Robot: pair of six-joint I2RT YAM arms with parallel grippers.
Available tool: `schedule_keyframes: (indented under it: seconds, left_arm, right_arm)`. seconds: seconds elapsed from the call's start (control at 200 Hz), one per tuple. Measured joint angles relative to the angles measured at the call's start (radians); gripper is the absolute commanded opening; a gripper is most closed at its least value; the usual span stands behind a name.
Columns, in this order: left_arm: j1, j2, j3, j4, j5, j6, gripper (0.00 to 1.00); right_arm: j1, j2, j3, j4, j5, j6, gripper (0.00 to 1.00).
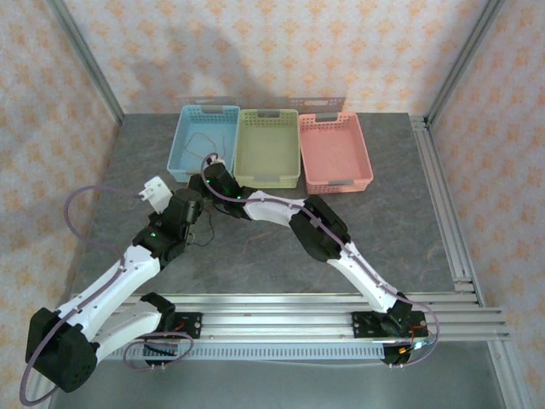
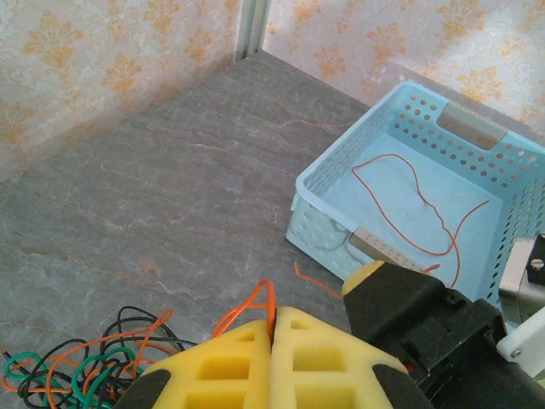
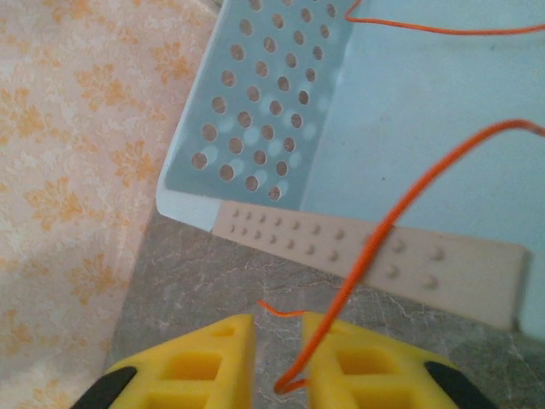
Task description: Untangle the cables
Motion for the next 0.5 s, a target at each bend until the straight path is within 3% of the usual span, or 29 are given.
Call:
schedule_keyframes:
  seconds: [0.07,0.5]
  left_arm:
    - [0.0,0.006,0.0,0.0,0.0,0.0,0.0]
    - [0.0,0.079,0.002,0.008,0.015,0.008,0.0]
  right_arm:
    - [0.0,0.0,0.0,-0.003,-0.004,-0.007,0.0]
    - [-0.01,-0.138,-0.14,0.027,-0.007,-0.106,0.0]
